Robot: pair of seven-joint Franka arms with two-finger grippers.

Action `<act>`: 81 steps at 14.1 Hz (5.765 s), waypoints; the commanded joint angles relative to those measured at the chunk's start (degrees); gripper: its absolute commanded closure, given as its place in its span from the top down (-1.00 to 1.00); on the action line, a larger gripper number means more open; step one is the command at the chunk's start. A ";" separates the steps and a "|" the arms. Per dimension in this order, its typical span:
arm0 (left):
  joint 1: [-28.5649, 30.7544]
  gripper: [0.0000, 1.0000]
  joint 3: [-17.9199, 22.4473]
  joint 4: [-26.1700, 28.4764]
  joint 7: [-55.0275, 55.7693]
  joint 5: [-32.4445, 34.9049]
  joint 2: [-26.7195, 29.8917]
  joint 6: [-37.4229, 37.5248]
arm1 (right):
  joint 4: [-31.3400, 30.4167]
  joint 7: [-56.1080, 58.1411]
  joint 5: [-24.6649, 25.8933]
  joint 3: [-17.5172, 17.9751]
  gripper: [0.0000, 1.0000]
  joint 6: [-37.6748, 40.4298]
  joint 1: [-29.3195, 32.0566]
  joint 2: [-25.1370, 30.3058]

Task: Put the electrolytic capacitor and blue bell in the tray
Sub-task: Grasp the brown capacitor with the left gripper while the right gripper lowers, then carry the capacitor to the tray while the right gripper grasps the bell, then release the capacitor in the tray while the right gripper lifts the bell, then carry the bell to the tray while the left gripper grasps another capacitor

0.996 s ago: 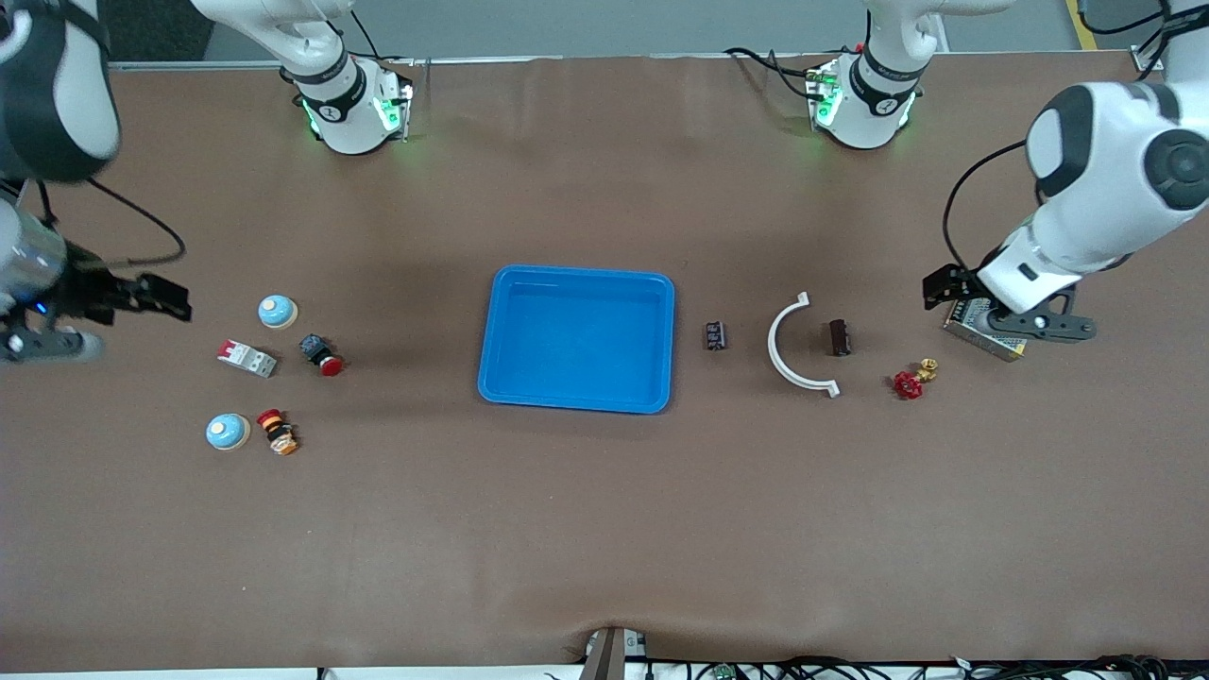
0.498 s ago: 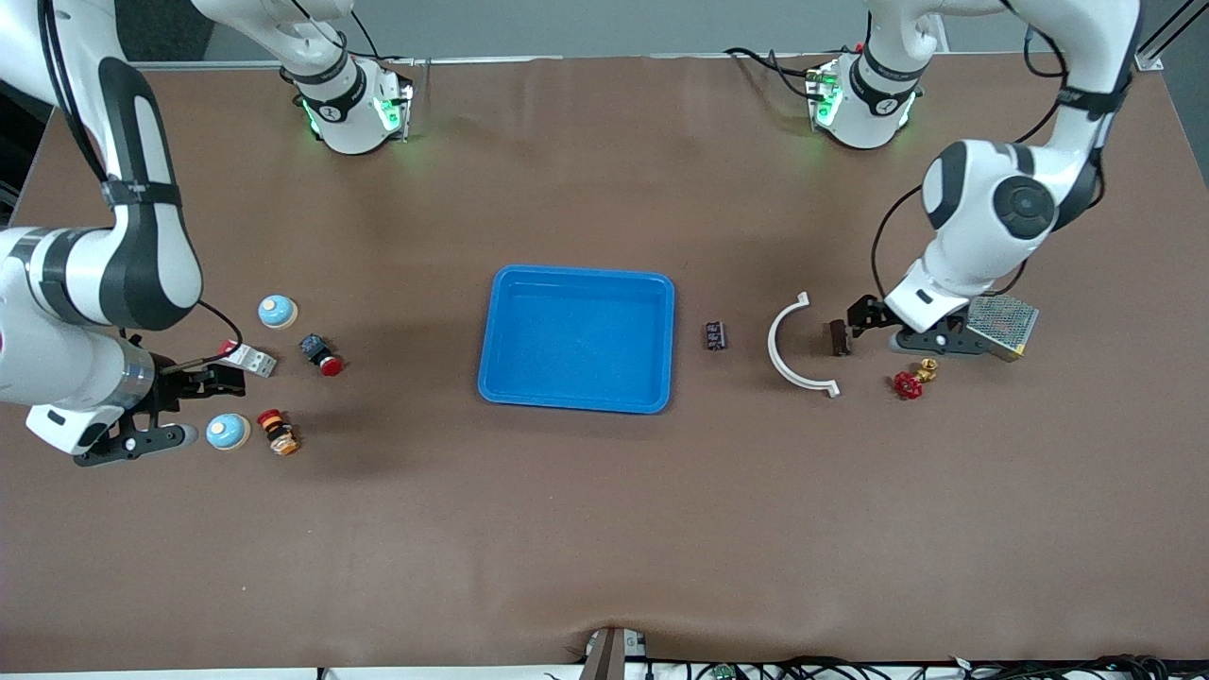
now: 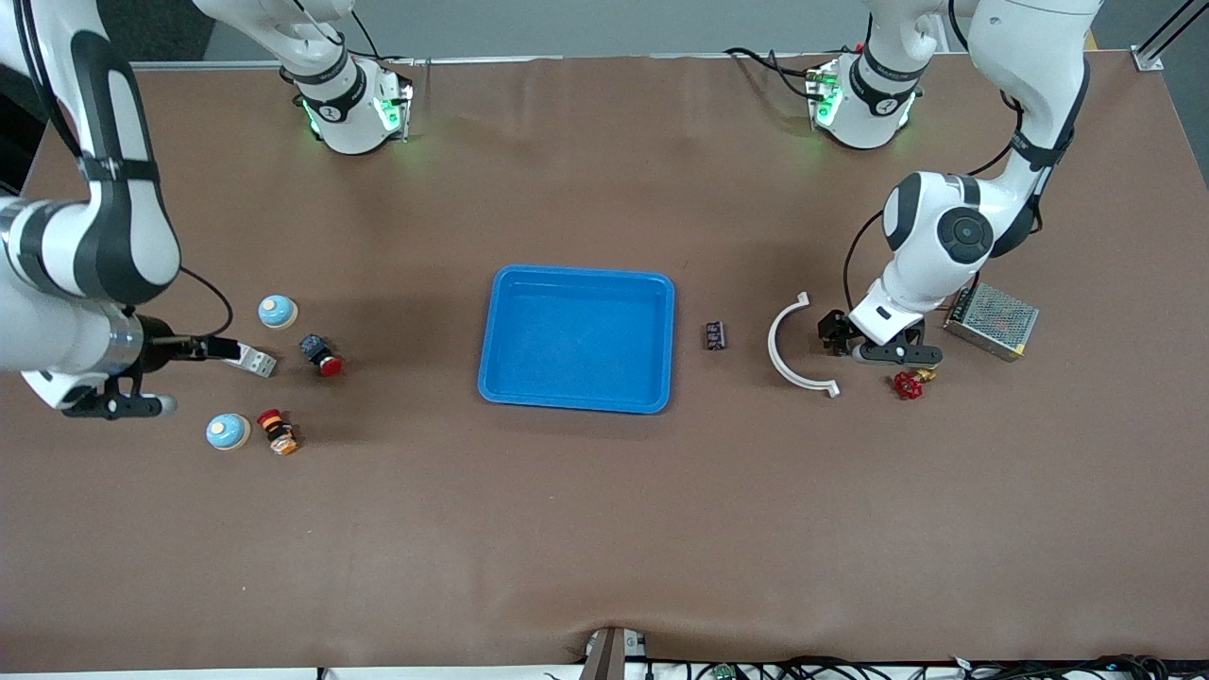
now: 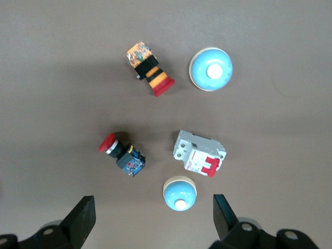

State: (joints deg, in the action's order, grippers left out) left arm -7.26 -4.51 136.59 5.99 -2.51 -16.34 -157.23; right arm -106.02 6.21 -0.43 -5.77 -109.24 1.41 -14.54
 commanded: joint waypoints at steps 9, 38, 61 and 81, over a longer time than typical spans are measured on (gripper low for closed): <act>-0.29 -0.26 -0.14 -0.27 3.40 -0.75 -2.64 -0.80 | -31.44 4.51 3.77 0.58 1.00 -32.87 6.41 12.43; -11.18 -1.00 -15.70 -24.07 106.03 2.13 -2.27 21.70 | -40.41 8.38 3.86 0.67 1.00 -50.20 7.55 1.09; -23.76 0.64 -14.91 -42.81 134.11 27.78 -29.01 16.78 | -40.15 10.31 3.86 0.93 -0.38 -49.84 6.32 0.47; 27.39 1.00 -47.43 -33.40 63.88 27.64 -15.12 41.48 | -15.62 -30.78 -1.66 1.02 -0.51 -6.06 -26.25 13.04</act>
State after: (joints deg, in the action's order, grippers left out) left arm 18.25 -50.71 101.85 78.36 25.88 -31.43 -114.63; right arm -122.12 -16.89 0.07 -3.99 -114.42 -19.29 -1.01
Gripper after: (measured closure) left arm 0.000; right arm 0.352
